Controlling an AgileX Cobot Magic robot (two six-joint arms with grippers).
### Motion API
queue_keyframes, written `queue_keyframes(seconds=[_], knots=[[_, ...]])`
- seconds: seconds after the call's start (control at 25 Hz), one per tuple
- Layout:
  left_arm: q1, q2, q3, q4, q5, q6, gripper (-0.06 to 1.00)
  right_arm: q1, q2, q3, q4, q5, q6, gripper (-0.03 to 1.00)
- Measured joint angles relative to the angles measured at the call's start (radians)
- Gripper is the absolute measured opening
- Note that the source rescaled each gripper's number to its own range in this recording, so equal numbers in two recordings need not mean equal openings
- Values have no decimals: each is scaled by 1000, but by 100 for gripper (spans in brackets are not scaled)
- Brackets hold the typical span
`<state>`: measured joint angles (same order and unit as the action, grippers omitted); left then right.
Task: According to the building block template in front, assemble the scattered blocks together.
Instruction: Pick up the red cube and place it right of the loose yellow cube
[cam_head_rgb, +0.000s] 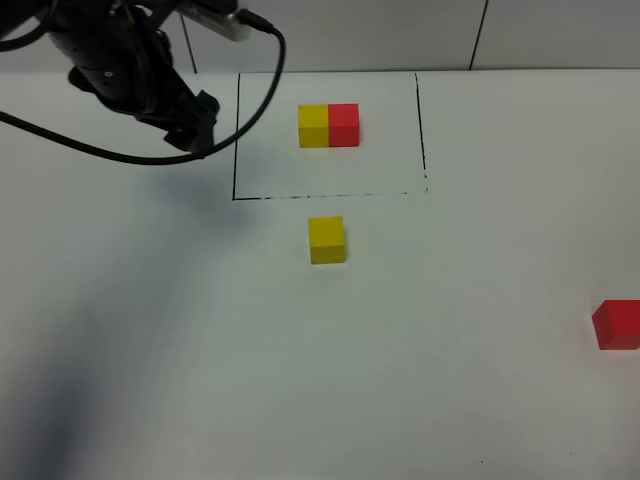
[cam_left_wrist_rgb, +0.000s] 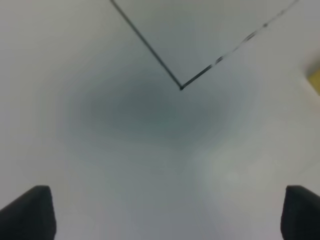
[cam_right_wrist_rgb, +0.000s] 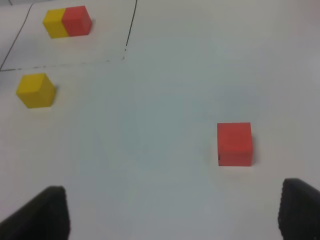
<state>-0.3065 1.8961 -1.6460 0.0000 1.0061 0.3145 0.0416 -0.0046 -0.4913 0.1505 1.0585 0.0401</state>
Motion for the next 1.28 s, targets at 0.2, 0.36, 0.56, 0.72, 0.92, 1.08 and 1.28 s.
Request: queue_keyframes(seconds=[0.2,0.36,0.56,0.72,0.92,1.08,1.28], knots=[[84,-102,146,8,-28,-71,99,0,0,0,0,0,0,71],[115,-223,262,9,-77,-125,97,0,0,0,0,0,0,71],[118,-384,376,9,-69,-192,96,0,0,0,0,-1,0,71],[118,-506,464,9,-33,-254,94,0,0,0,0,-1,1,71],[118,-690,591,9,-27,-291,91,0,0,0,0,-2,1,71],[118,-850,689,10,-31,-314,88,0,0,0,0,-3,0,71],[118,-1073,820,30,-29,-340,85,0,0,0,0,-3,0,71]])
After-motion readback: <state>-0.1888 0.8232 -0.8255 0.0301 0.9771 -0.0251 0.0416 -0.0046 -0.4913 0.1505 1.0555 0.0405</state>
